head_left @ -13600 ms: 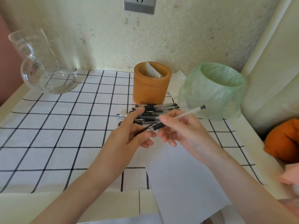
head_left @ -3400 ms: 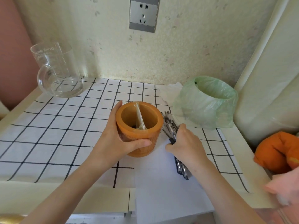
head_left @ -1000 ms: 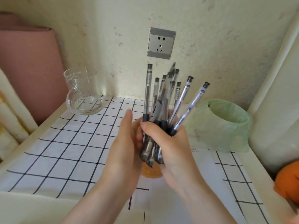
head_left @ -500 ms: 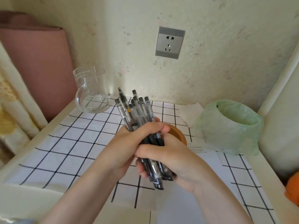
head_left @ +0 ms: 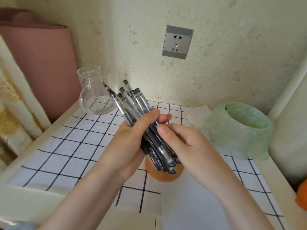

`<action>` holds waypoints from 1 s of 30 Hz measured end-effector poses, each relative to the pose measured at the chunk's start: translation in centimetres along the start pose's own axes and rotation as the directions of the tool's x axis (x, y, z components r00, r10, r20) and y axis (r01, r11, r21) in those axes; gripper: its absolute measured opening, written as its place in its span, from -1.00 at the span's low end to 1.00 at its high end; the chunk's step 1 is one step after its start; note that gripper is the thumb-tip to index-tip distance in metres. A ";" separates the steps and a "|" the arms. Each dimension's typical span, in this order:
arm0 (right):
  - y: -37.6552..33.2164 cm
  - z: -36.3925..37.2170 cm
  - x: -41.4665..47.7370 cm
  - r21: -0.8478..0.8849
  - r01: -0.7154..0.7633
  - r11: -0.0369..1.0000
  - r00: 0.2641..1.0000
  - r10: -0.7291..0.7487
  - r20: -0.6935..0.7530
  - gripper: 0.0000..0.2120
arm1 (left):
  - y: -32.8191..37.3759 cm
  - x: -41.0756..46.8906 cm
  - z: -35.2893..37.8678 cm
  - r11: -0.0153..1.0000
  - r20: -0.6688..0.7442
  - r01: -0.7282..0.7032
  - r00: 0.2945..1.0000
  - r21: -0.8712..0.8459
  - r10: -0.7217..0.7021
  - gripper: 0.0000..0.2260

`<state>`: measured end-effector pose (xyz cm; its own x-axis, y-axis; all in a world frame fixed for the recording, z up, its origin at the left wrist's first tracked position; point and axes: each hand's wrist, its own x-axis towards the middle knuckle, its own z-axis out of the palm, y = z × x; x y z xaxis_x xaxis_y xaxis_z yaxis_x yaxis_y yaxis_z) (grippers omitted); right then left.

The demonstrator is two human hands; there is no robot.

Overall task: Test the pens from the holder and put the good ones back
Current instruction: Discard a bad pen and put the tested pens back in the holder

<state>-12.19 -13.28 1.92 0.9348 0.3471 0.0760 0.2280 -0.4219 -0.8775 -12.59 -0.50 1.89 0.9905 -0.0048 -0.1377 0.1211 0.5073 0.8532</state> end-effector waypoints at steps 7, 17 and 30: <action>0.1 0.0 -0.2 -0.402 0.144 0.904 0.948 -0.242 -0.206 -0.64 | 0.2 -0.1 0.4 0.998 0.057 0.012 0.998 -0.054 -0.009 -0.84; 0.5 -0.8 0.0 -0.539 0.154 0.828 0.859 -0.382 -0.341 -0.70 | -0.1 0.0 0.6 0.998 0.052 -0.044 0.998 -0.042 0.046 -0.80; 3.8 -4.1 1.6 0.342 0.186 0.921 0.886 -0.006 -0.464 -0.86 | 0.6 0.9 -0.9 0.988 0.178 0.069 0.983 -0.139 -0.044 -0.78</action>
<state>-8.71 -17.71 0.69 0.9530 -0.0786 0.2925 0.2904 -0.0374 -0.9562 -11.71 0.60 1.87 0.9800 -0.1807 -0.0830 0.1791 0.6205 0.7635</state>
